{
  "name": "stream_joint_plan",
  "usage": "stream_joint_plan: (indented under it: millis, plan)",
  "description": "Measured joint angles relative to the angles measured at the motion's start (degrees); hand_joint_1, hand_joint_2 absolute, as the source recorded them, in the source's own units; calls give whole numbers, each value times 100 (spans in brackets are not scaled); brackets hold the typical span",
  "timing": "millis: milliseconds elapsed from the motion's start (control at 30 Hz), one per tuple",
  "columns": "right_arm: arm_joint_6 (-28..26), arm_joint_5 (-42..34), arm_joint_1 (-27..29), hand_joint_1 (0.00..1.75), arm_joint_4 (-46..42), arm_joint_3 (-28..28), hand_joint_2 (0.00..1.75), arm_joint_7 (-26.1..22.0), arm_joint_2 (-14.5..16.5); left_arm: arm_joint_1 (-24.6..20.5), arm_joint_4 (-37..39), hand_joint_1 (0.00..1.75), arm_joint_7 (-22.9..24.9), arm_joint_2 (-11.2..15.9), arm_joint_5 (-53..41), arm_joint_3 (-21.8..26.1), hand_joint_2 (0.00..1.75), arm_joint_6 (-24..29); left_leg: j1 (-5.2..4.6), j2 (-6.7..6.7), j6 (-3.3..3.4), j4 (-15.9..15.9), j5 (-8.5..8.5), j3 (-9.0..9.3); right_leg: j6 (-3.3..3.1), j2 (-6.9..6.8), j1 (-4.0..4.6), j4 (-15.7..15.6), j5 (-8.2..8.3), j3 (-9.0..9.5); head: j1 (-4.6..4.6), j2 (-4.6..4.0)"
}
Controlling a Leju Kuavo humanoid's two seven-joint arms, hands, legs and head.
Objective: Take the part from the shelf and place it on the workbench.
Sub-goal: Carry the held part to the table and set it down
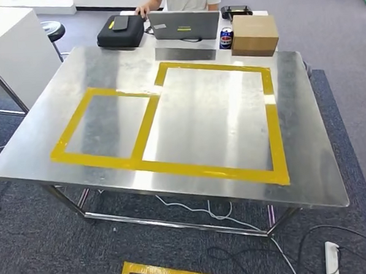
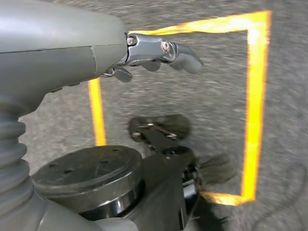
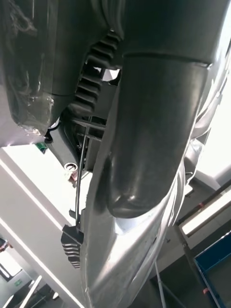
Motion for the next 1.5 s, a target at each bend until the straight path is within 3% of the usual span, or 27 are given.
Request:
stream_joint_plan:
  millis: [33, 67, 133, 200, 233, 300, 333, 367, 433, 467, 500, 567, 600, 633, 700, 767, 800, 833, 967, 1100, 1267, 1500]
  plan:
    - [-54, 76, 7, 175, -16, -15, 0, -26, 18, 6, -2, 0, -2, 39, -10, -1, 175, -54, 8, -2, -30, 43, -113, 81, -36, -1, 27, -89, 358, -43, -11, 0]
    - [-134, 195, -6, 175, -43, -28, 0, -81, 30, -14, -3, 0, -6, 69, -14, -1, 175, -83, 18, -3, -60, 139, -154, 104, -73, 3, 56, -79, 408, -49, -20, 0]
    - [-366, 541, -74, 175, -104, -46, 0, -256, 36, -80, -6, 0, -16, 102, -17, -2, 175, -94, 40, 8, -138, 595, 31, -131, -140, 19, 57, -74, 278, 41, -31, 4]
    - [-591, 870, -129, 175, -125, -55, 0, -420, 33, -122, -6, 0, -20, 116, -23, -6, 175, -83, 50, 14, -215, 1221, 266, -546, -183, 17, 31, -158, 209, 157, -47, 5]
    - [-659, 954, -138, 175, -125, -53, 0, -461, 32, -127, -6, 0, -21, 117, -26, -8, 175, -77, 56, 16, -240, 1390, 304, -666, -193, 16, 28, -181, 189, 191, -53, 5]
    - [-706, 1003, -142, 175, -124, -50, 0, -492, 32, -126, -6, 0, -21, 116, -28, -9, 175, -74, 63, 16, -251, 1468, 294, -732, -199, 15, 25, -192, 177, 210, -58, 5]
    - [-750, 1058, -147, 175, -123, -48, 0, -518, 31, -125, -6, 0, -21, 117, -33, -9, 175, -71, 71, 16, -261, 1524, 246, -791, -199, 16, 22, -200, 163, 230, -53, 5]
    - [-831, 1179, -163, 175, -120, -39, 0, -577, 20, -123, -6, 0, -16, 118, -44, -9, 175, -66, 89, 16, -281, 1620, 91, -911, -196, 17, 14, -212, 131, 279, -51, 4]
    - [-1089, 1616, -223, 175, -87, 73, 0, -748, -57, -122, -6, 0, 10, 135, -63, -9, 175, -69, 169, 18, -350, 1634, -383, -1270, -143, 32, -42, -233, -33, 508, -48, 3]
    - [-1204, 1814, -249, 175, -70, 158, 0, -828, -103, -125, -6, 0, 23, 146, -68, -9, 175, -78, 210, 21, -386, 1451, -410, -1372, -107, 42, -76, -238, -127, 627, -50, 3]
    - [-1298, 1971, -263, 175, -55, 255, 0, -886, -147, -130, -6, 0, 28, 157, -66, -9, 175, -85, 248, 26, -419, 1123, -194, -1389, -64, 53, -106, -238, -211, 723, -53, 3]
    - [-1441, 2192, -258, 175, -53, 395, 0, -978, -210, -140, -6, 0, 13, 165, -64, -9, 175, -65, 283, 56, -440, 489, 448, -1290, 13, 63, -118, -218, -310, 800, -63, 3]
    - [-1533, 2347, -253, 175, -55, 457, 0, -1032, -252, -139, -6, 0, 3, 165, -64, -8, 175, -43, 290, 70, -425, 320, 631, -1262, 58, 65, -116, -219, -349, 810, -71, 3]
    - [-1622, 2510, -249, 175, -56, 519, 0, -1078, -296, -137, -6, 0, -4, 164, -63, -8, 175, -23, 294, 79, -414, 252, 708, -1256, 76, 62, -109, -212, -400, 825, -72, 3]
    - [-1752, 2760, -240, 175, -59, 630, 0, -1140, -377, -130, -6, 0, -10, 165, -64, -7, 175, 5, 291, 74, -376, 257, 806, -1230, -32, 47, -104, -229, -473, 846, -59, 3]
    - [-1796, 2839, -236, 175, -59, 710, 0, -1158, -437, -136, -6, 0, -11, 166, -65, -7, 175, 16, 282, 61, -339, 253, 816, -1220, -179, 34, -102, -253, -483, 882, -45, 3]
    - [-1803, 2850, -236, 175, -59, 738, 0, -1164, -461, -137, -6, 0, -12, 166, -65, -7, 175, 17, 276, 54, -316, 253, 812, -1220, -185, 30, -103, -278, -461, 897, -46, 3]
    - [-1807, 2854, -237, 175, -59, 761, 0, -1168, -478, -135, -6, 0, -12, 166, -65, -7, 175, 18, 273, 47, -302, 253, 809, -1220, -144, 25, -104, -309, -443, 914, -45, 3]
    - [-1829, 2867, -238, 175, -59, 832, 0, -1178, -512, -130, -6, 0, -12, 167, -66, -7, 175, 20, 272, 39, -258, 253, 790, -1220, 125, 18, -117, -417, -399, 974, -45, 3]
    - [-2002, 3234, -232, 175, -49, 885, 0, -1228, -554, -130, -6, 0, -11, 172, -78, -7, 175, 19, 262, 39, -245, 253, 785, -1220, 206, 18, -128, -433, -393, 1015, -47, 3]
    - [-2521, 5074, -294, 175, 271, 1190, 0, -1061, -1087, -135, -6, 0, -4, 185, -118, -7, 175, -13, 265, 41, -244, 251, 787, -1212, 230, 25, -126, -431, -393, 1016, -50, 3]
    - [-2956, 8414, -860, 175, 1644, 2279, 0, 286, -2356, -143, -6, 0, -51, 224, -122, -4, 175, -129, 270, 39, -242, 247, 811, -1218, 240, 21, -121, -421, -384, 1009, -48, 3]
